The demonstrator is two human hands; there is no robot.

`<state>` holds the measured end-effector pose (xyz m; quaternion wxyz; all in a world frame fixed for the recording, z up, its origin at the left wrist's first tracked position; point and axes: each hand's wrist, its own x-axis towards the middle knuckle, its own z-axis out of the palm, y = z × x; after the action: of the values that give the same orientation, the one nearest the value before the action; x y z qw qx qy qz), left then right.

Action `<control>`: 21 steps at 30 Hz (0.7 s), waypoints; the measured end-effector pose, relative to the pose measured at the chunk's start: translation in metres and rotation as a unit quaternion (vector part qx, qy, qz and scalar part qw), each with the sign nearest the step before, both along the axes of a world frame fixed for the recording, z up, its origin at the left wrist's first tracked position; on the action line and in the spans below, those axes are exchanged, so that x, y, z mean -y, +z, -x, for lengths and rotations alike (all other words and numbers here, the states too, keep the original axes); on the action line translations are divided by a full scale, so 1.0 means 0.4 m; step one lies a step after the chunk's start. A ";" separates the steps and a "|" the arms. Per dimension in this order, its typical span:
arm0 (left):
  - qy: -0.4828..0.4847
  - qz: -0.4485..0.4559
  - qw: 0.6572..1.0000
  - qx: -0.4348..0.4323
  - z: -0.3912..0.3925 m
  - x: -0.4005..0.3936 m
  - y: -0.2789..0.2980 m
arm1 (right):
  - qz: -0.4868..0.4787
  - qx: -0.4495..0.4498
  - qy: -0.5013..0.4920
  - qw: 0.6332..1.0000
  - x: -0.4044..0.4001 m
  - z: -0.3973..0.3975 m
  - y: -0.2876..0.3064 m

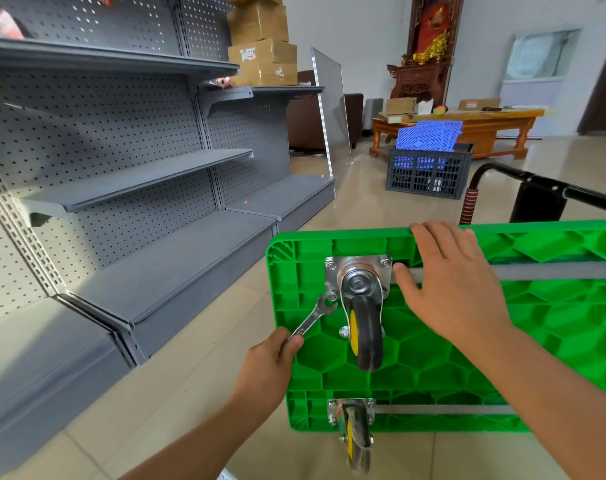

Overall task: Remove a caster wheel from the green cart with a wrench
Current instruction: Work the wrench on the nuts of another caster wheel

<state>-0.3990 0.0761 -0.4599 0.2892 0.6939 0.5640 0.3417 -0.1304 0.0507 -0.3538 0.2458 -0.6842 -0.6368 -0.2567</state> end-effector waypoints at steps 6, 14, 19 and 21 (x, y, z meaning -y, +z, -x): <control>0.014 0.024 0.999 0.023 -0.020 -0.015 -0.010 | -0.012 -0.003 0.005 1.000 -0.002 -0.001 -0.001; 0.025 -0.014 0.998 -0.058 0.000 -0.044 0.038 | -0.015 0.002 0.002 1.000 -0.004 0.001 -0.002; 0.055 -0.111 0.981 -0.151 0.054 -0.076 0.095 | -0.016 0.001 0.004 1.000 -0.001 0.000 -0.002; 0.057 -0.150 0.973 -0.168 0.066 -0.096 0.118 | -0.015 0.001 0.003 1.000 0.000 0.000 -0.001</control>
<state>-0.4255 0.1147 -0.4128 0.0629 0.7435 0.5858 0.3164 -0.1303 0.0508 -0.3542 0.2561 -0.6782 -0.6353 -0.2663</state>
